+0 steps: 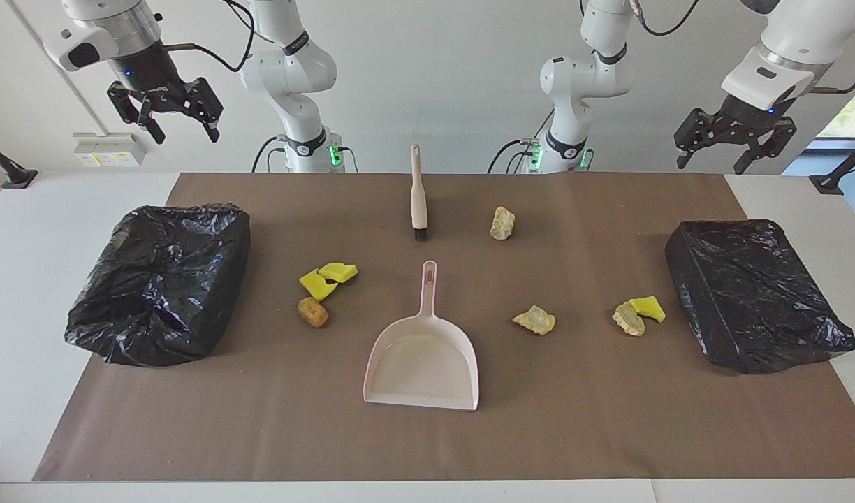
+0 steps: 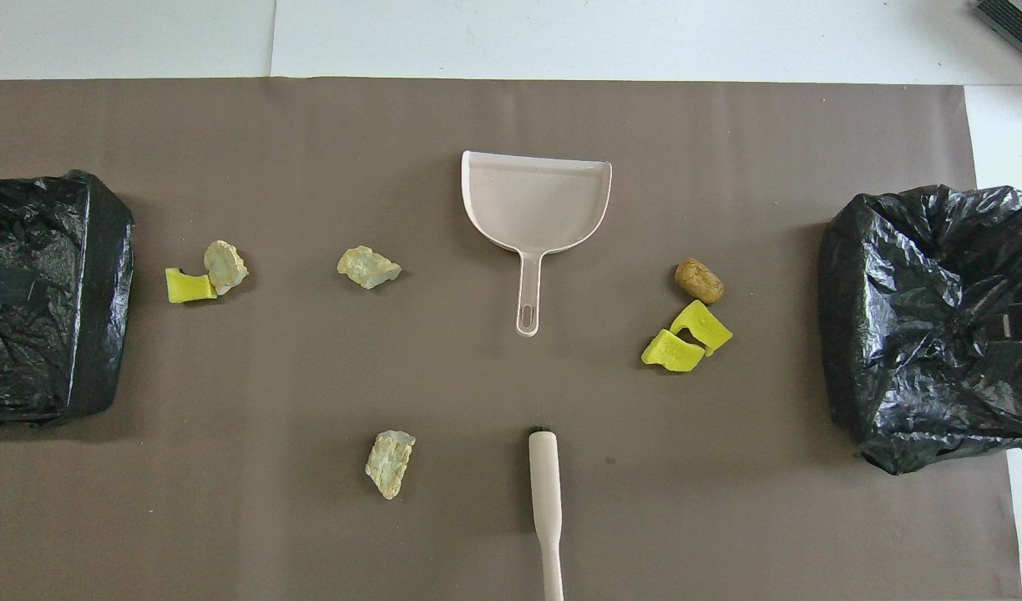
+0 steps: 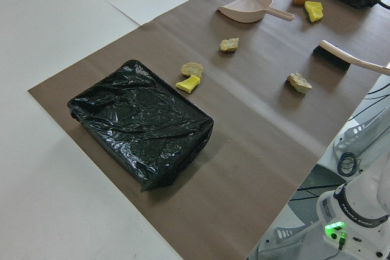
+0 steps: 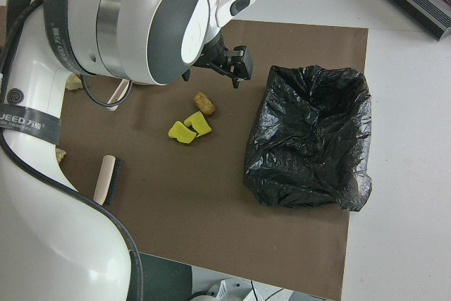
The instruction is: Sweep and dump trash in bin
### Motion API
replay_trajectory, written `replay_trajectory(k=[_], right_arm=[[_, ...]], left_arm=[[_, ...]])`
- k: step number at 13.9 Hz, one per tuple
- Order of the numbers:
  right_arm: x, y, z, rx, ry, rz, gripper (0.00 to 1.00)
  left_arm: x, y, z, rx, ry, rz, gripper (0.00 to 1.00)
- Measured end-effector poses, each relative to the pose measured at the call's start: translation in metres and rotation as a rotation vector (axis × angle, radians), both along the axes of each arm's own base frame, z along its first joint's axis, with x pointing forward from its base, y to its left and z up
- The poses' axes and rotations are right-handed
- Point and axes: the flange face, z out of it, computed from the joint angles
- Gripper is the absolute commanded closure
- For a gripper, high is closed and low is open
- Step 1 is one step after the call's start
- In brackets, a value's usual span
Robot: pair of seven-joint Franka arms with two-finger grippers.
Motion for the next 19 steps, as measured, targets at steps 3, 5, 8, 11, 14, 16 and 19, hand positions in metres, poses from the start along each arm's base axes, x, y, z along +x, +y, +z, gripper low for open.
replay_trajectory(k=[3, 5, 8, 11, 14, 16, 19], right_arm=[[0.000, 0.000, 0.000, 0.000, 0.000, 0.000, 0.00], [0.000, 0.000, 0.000, 0.000, 0.000, 0.000, 0.00], [0.000, 0.000, 0.000, 0.000, -0.001, 0.000, 0.00], [0.001, 0.000, 0.002, -0.002, -0.018, 0.000, 0.00], [0.002, 0.000, 0.003, -0.002, -0.022, 0.000, 0.00], [0.002, 0.000, 0.003, -0.003, -0.022, 0.000, 0.00], [0.002, 0.000, 0.003, -0.007, -0.022, -0.001, 0.00]], left_arm=[[0.000, 0.000, 0.000, 0.000, 0.000, 0.000, 0.00], [0.000, 0.000, 0.000, 0.000, -0.001, 0.000, 0.00], [0.000, -0.001, 0.000, 0.000, -0.001, -0.002, 0.00], [0.000, -0.004, 0.000, -0.001, -0.001, -0.007, 0.00], [-0.001, -0.015, 0.000, -0.005, 0.000, -0.027, 0.00], [-0.001, -0.024, -0.001, -0.005, 0.001, -0.045, 0.00], [-0.004, -0.044, -0.003, -0.005, 0.008, -0.075, 0.00]])
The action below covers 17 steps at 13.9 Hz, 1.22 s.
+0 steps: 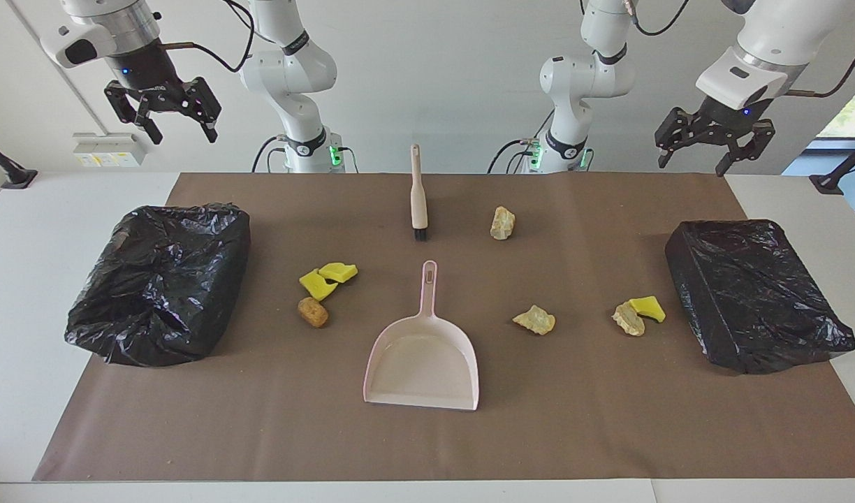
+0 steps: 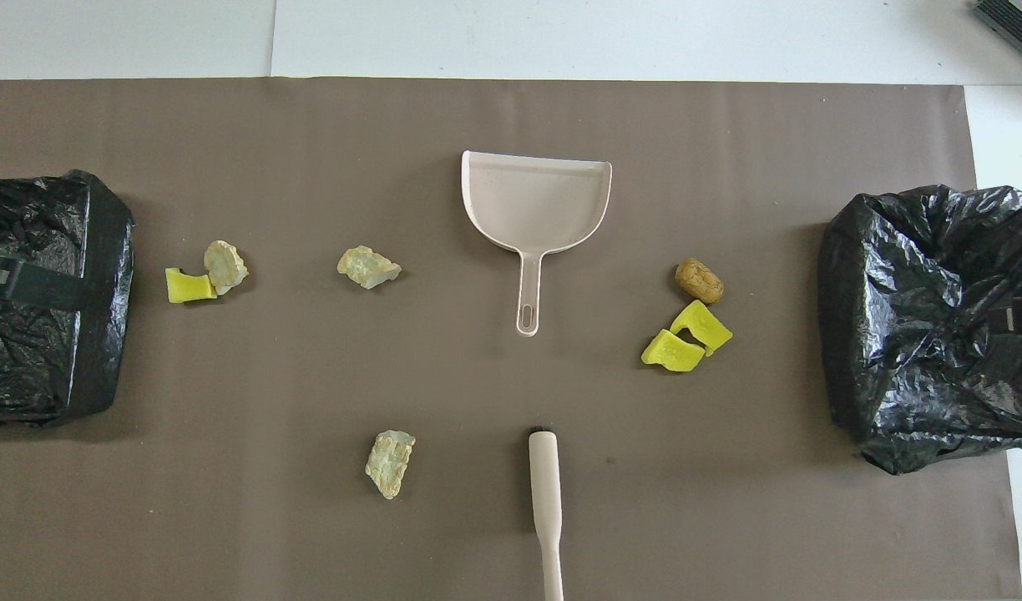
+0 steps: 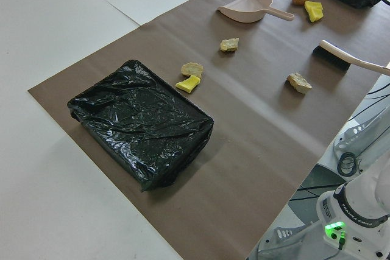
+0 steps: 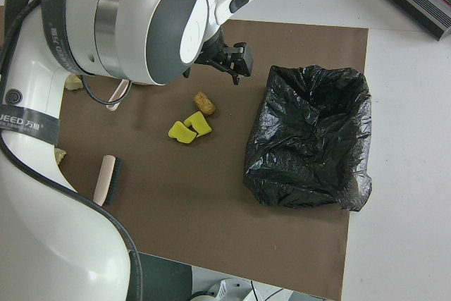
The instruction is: Sweep and dump trash in bin
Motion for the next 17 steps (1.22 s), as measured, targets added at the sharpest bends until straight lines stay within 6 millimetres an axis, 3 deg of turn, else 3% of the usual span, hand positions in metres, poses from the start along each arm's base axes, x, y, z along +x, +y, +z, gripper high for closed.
replay_trajectory(k=[3, 8, 13, 17], right_arm=[[0.000, 0.000, 0.000, 0.000, 0.000, 0.000, 0.00], [0.000, 0.000, 0.000, -0.001, 0.000, 0.000, 0.00], [0.000, 0.000, 0.000, -0.001, 0.000, 0.000, 0.00], [0.000, 0.000, 0.000, -0.001, 0.000, 0.000, 0.00]], left_arm=[[-0.015, -0.028, -0.009, 0.003, 0.024, -0.039, 0.00], [-0.060, -0.080, -0.021, 0.012, 0.055, -0.080, 0.00], [-0.107, -0.160, -0.046, 0.025, 0.058, -0.082, 0.00], [-0.146, -0.230, -0.086, 0.027, 0.043, -0.075, 0.00]])
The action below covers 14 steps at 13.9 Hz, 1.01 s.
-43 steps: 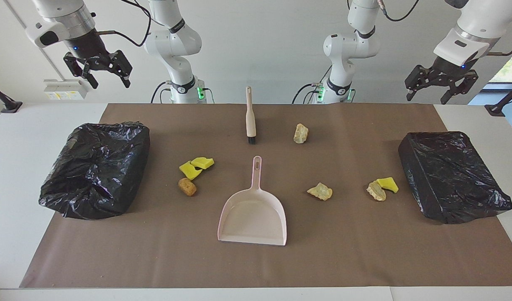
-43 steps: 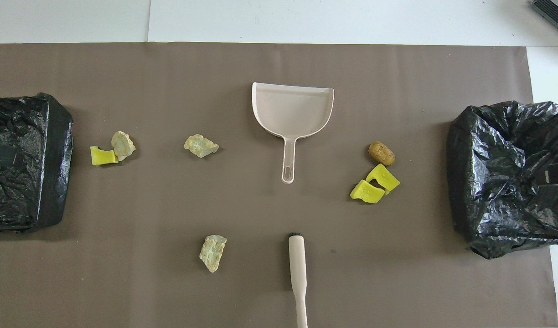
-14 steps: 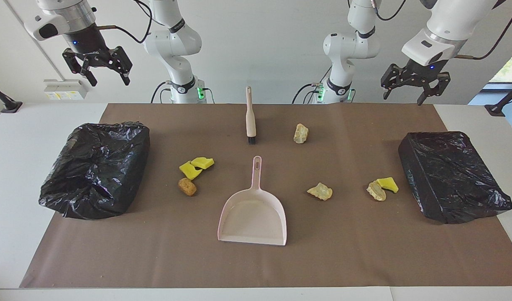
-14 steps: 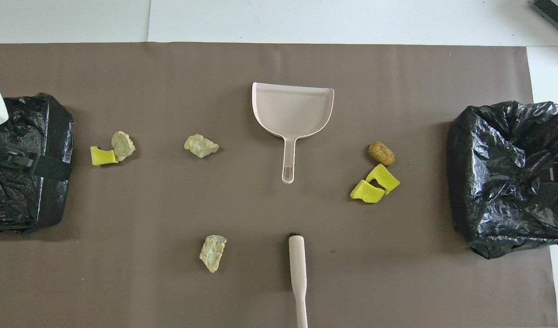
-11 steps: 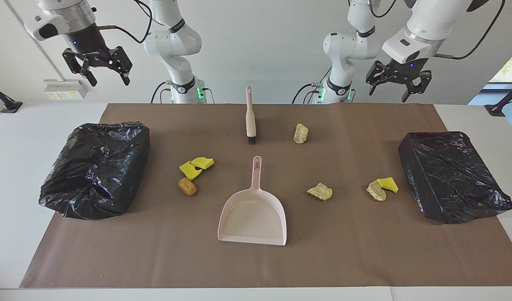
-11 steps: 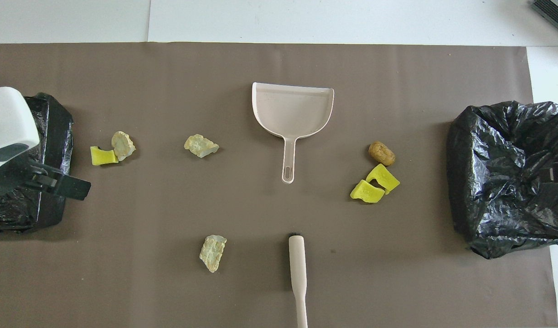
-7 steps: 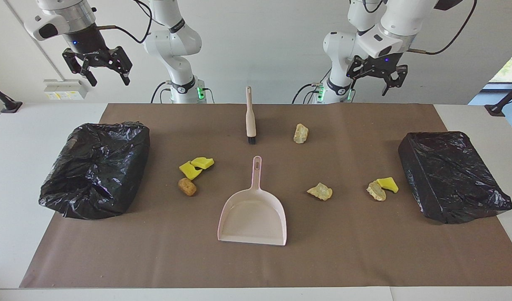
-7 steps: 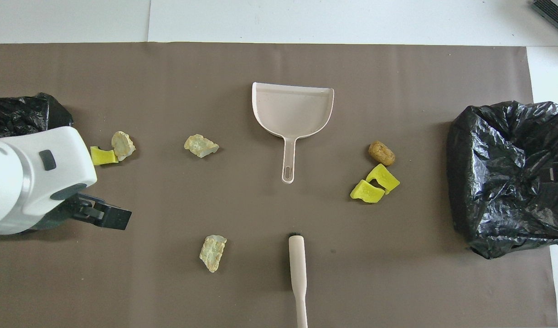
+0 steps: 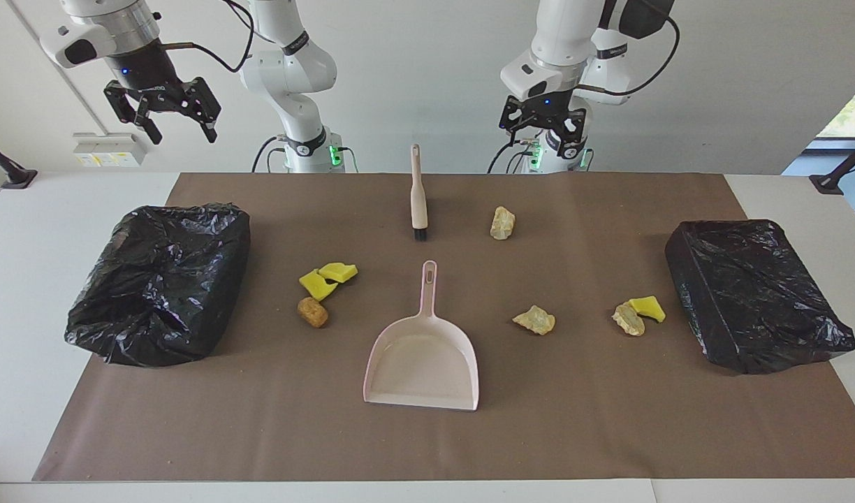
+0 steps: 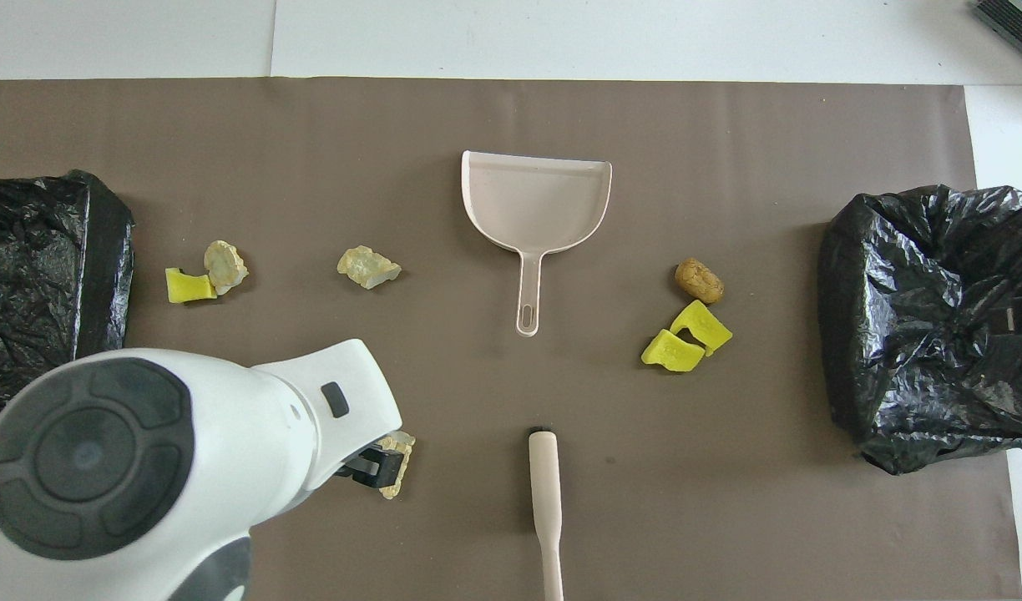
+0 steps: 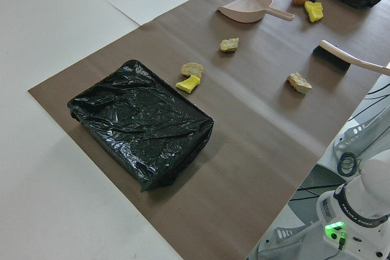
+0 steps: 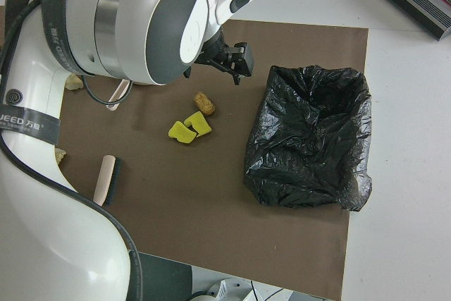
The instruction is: Sweep and dump trash in bin
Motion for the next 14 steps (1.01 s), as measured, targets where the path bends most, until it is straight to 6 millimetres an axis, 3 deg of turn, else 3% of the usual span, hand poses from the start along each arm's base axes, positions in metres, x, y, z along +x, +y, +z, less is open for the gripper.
replay_trajectory(k=[6, 11, 14], right_arm=[[0.000, 0.000, 0.000, 0.000, 0.000, 0.000, 0.00], [0.000, 0.000, 0.000, 0.000, 0.000, 0.000, 0.00], [0.000, 0.000, 0.000, 0.000, 0.002, 0.000, 0.00]], left_arm=[[-0.062, -0.076, -0.056, -0.044, -0.006, 0.028, 0.00], [-0.123, -0.123, -0.095, -0.052, -0.007, 0.049, 0.00], [-0.159, -0.156, -0.134, -0.052, -0.010, 0.067, 0.00]])
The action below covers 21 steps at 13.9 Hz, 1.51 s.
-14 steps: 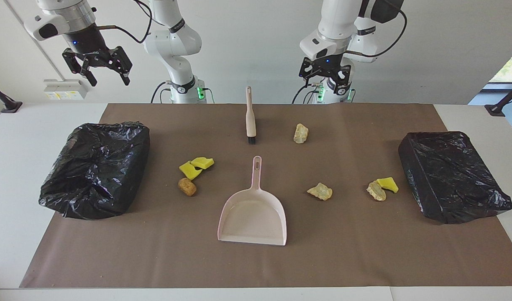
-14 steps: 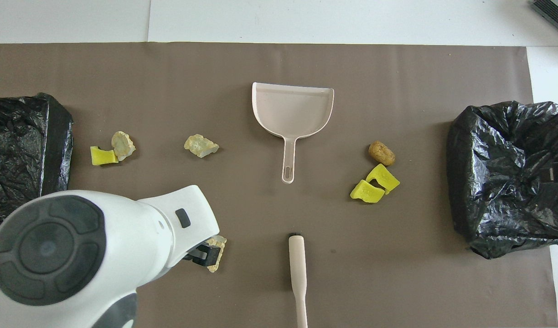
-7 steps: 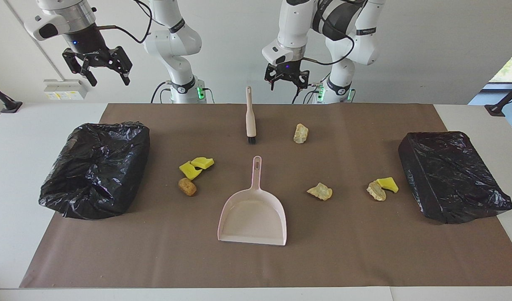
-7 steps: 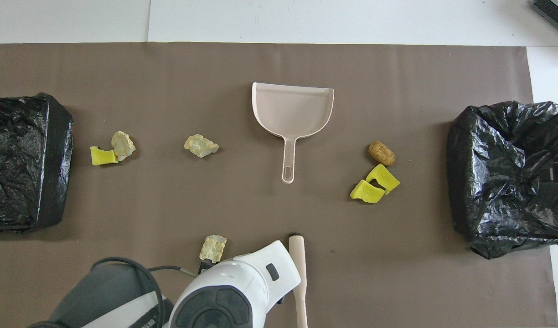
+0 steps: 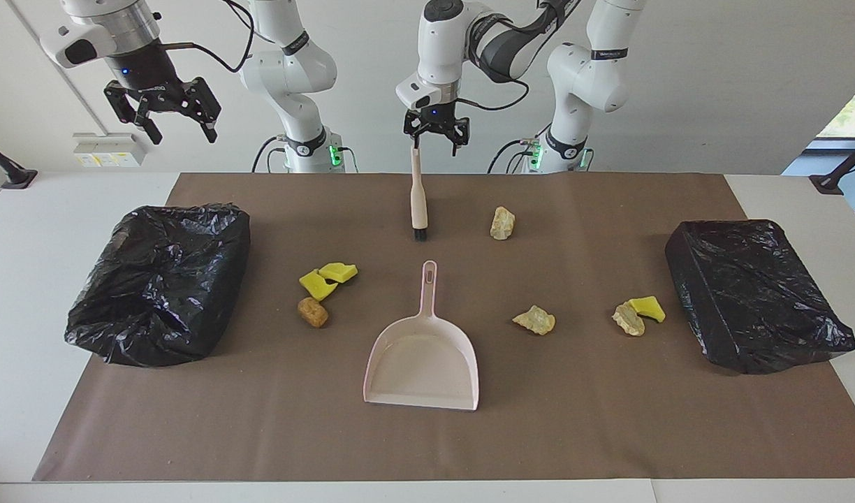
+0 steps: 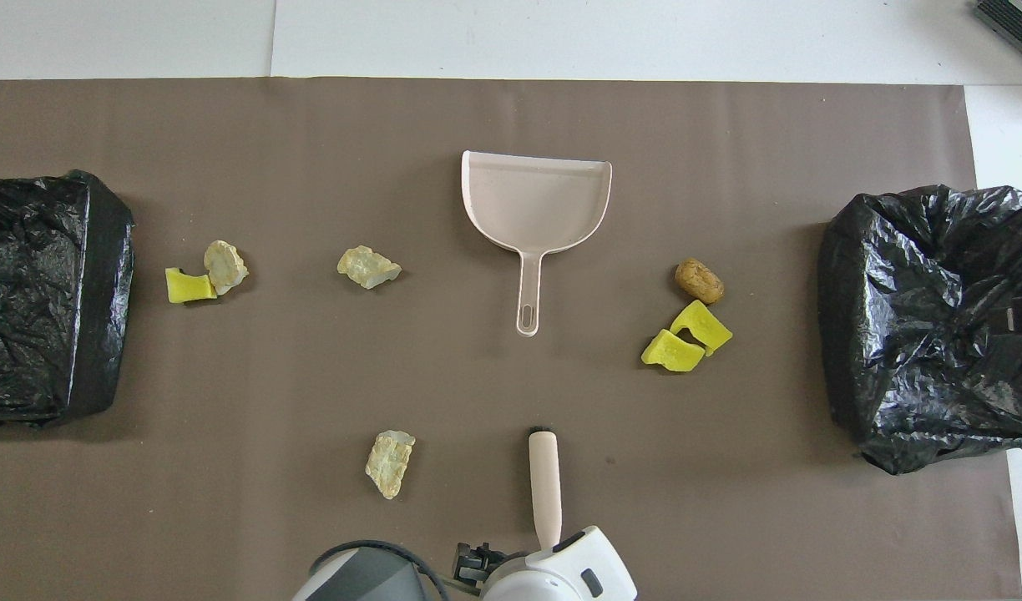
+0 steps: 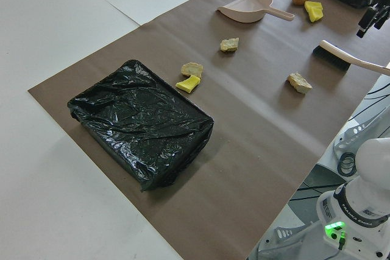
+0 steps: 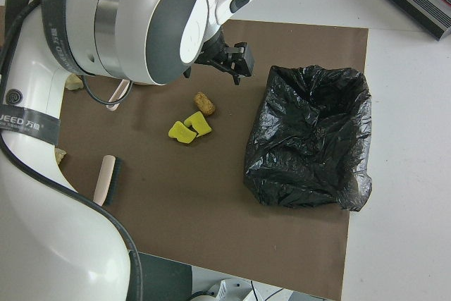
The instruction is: Sweep and dump trash in bin
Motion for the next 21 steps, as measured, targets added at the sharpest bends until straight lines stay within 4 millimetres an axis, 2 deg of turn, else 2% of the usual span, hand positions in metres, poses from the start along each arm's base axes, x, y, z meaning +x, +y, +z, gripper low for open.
replay_trajectory(k=[4, 9, 11, 12, 13, 14, 16, 17, 19, 21], right_arm=[[-0.004, 0.000, 0.001, 0.002, 0.013, 0.001, 0.00], [-0.004, 0.001, -0.002, 0.003, 0.020, 0.002, 0.00], [-0.004, 0.001, -0.003, 0.003, 0.021, 0.003, 0.00], [-0.004, 0.001, -0.003, 0.003, 0.022, 0.003, 0.00], [-0.004, 0.001, -0.003, 0.003, 0.022, 0.003, 0.00], [-0.004, 0.001, -0.003, 0.003, 0.022, 0.004, 0.00], [-0.004, 0.002, -0.003, 0.002, 0.022, 0.005, 0.00], [-0.004, 0.003, -0.003, 0.002, 0.023, 0.006, 0.00], [-0.004, 0.003, -0.004, 0.002, 0.024, 0.006, 0.00], [-0.004, 0.007, -0.005, 0.002, 0.027, 0.013, 0.00]], left_arm=[[-0.033, -0.014, -0.050, 0.001, -0.003, -0.009, 0.00], [-0.040, -0.019, -0.073, -0.008, 0.016, 0.008, 0.00], [-0.044, -0.023, -0.089, 0.000, 0.028, 0.015, 0.00], [-0.047, -0.026, -0.099, 0.008, 0.034, 0.020, 0.04], [-0.050, -0.028, -0.107, 0.016, 0.042, 0.028, 0.10], [-0.052, -0.030, -0.114, 0.023, 0.048, 0.032, 0.21], [-0.053, -0.030, -0.120, 0.032, 0.055, 0.053, 0.31], [-0.052, -0.030, -0.119, 0.031, 0.055, 0.064, 0.42], [-0.050, -0.030, -0.118, 0.030, 0.054, 0.083, 0.76], [-0.048, -0.030, -0.117, 0.029, 0.054, 0.106, 1.00]])
